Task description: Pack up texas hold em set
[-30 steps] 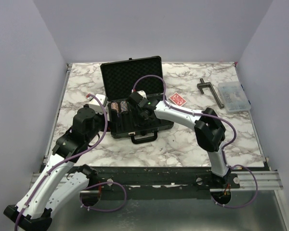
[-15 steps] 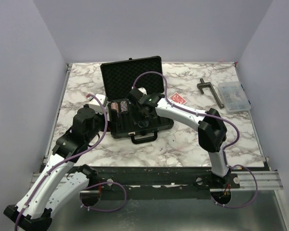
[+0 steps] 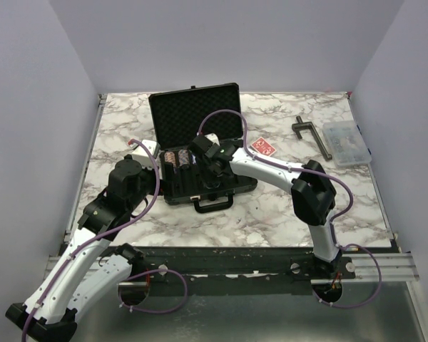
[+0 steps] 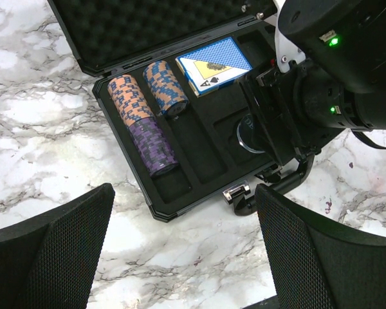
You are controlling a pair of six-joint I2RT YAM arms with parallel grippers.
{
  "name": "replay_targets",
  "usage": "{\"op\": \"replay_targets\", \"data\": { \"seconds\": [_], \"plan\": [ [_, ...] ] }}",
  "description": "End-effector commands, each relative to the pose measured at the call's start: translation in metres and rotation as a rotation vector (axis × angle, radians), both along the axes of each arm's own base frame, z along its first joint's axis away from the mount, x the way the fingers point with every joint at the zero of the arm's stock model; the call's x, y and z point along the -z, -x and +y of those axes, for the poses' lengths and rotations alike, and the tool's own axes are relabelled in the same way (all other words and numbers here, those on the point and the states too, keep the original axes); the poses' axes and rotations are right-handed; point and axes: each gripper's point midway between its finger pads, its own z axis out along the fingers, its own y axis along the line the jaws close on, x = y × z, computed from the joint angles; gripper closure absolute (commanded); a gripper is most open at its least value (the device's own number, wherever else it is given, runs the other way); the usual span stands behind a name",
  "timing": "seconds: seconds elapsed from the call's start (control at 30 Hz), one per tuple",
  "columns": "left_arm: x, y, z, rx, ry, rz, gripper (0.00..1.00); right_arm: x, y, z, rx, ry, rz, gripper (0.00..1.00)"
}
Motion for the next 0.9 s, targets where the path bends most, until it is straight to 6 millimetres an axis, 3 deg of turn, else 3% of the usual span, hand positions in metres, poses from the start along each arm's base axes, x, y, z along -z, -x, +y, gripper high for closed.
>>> {"op": "replay_targets", "data": {
  "seconds": [0.0, 0.23, 0.57, 0.73, 0.8, 0.87],
  "plan": [
    [0.000, -0.002, 0.004, -0.016, -0.015, -0.016, 0.10, 0.011, -0.003, -0.005, 0.011, 0.032, -0.021, 0.39],
    [-0.001, -0.002, 0.004, -0.016, -0.014, -0.019, 0.10, 0.025, 0.007, 0.004, -0.030, -0.021, 0.026, 0.40],
    [-0.001, -0.002, 0.005, -0.019, -0.017, -0.018, 0.10, 0.022, 0.008, 0.023, -0.077, -0.096, 0.047, 0.49],
    [0.000, -0.003, 0.005, -0.019, -0.018, -0.016, 0.10, 0.016, 0.007, 0.021, -0.071, -0.097, 0.030, 0.51],
    [0.000, -0.003, 0.005, -0.019, -0.018, -0.016, 0.10, 0.014, 0.008, 0.020, -0.071, -0.104, 0.023, 0.48],
    [0.000, -0.003, 0.005, -0.019, -0.019, -0.015, 0.10, 0.014, 0.008, 0.015, -0.063, -0.082, 0.024, 0.38]
  ]
}}
